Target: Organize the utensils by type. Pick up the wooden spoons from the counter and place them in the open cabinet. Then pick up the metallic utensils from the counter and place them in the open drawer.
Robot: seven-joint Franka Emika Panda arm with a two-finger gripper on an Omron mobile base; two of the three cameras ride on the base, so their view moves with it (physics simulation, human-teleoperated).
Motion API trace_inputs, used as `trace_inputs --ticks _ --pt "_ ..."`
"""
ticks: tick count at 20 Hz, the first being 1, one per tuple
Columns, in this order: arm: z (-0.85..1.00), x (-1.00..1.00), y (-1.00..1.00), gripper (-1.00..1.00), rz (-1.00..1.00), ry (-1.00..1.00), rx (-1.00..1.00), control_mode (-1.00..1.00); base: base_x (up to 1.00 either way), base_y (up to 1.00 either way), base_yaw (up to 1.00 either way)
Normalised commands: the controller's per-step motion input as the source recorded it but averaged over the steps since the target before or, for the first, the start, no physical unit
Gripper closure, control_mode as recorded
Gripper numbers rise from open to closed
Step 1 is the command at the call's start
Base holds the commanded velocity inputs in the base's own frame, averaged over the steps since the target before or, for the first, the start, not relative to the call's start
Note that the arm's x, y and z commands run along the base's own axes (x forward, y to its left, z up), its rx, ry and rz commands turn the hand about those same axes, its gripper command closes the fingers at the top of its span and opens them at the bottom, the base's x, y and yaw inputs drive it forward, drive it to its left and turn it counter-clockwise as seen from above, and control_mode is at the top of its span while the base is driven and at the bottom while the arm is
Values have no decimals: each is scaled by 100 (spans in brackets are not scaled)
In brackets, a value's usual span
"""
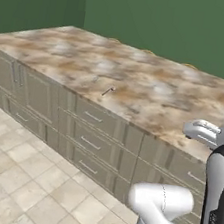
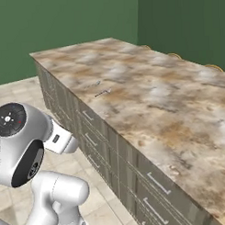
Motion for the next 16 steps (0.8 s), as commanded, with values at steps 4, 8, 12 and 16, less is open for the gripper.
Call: trace_inputs --ticks 4,8,12,16 --pt "0 0 0 -100 0 0 0 100 8 100 -21" --pt "0 0 0 -100 0 0 0 100 18 88 -38" --pt "0 0 0 -100 0 0 0 100 40 67 -57" --pt "0 0 0 -100 0 0 0 100 49 64 -51"
